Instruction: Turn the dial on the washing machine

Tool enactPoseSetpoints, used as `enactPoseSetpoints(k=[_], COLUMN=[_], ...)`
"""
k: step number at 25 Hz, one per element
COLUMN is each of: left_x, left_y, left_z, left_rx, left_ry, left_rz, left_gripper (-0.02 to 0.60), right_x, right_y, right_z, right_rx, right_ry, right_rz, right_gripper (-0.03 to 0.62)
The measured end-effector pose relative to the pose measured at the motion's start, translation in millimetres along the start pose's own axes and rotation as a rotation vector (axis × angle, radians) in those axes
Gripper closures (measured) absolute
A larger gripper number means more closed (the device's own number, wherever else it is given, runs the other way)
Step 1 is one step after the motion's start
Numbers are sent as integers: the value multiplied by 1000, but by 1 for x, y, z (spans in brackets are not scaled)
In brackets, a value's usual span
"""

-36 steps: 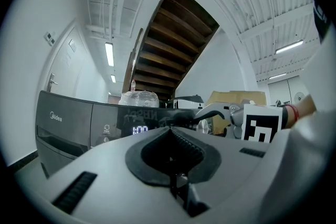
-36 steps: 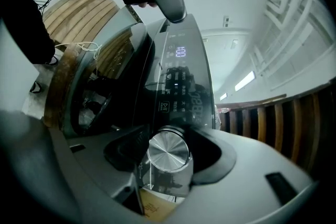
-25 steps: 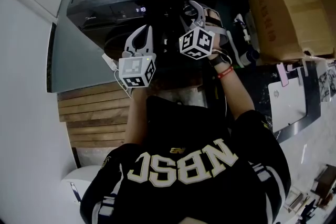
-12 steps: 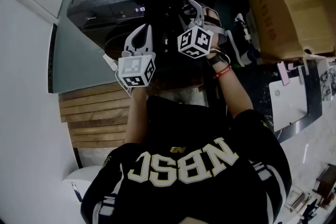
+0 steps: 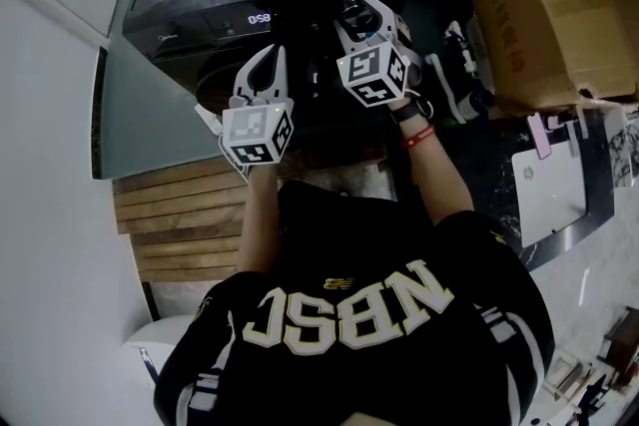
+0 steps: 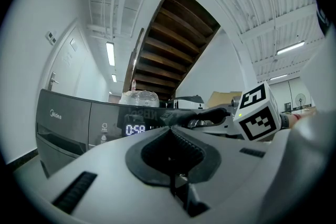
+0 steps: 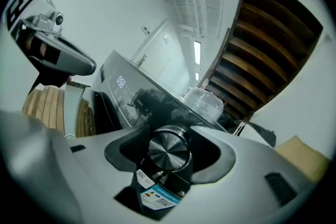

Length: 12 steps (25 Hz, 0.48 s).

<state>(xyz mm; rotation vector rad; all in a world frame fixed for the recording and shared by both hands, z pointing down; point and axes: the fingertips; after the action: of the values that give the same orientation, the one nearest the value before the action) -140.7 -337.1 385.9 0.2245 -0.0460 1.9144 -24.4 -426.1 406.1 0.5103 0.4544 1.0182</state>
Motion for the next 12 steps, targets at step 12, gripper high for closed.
enactPoseSetpoints(k=[12], left_x=[-2], left_y=[-5], left_z=[2], left_rx=[-1], left_ry=[4], left_rz=[6], left_gripper=[568], right_x=[-1], right_y=[-2], right_z=[0], right_rx=[-65], right_ry=[-5], right_rz=[41], right_gripper=[349])
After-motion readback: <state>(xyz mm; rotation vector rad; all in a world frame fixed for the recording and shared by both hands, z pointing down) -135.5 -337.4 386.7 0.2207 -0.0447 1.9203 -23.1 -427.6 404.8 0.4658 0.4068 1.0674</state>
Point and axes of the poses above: the fingertips, and each gripper's own axes: x backward along the fingers, y to its left, z out of its underside, and after that the axes turned 6 degrees about -y, right-handed
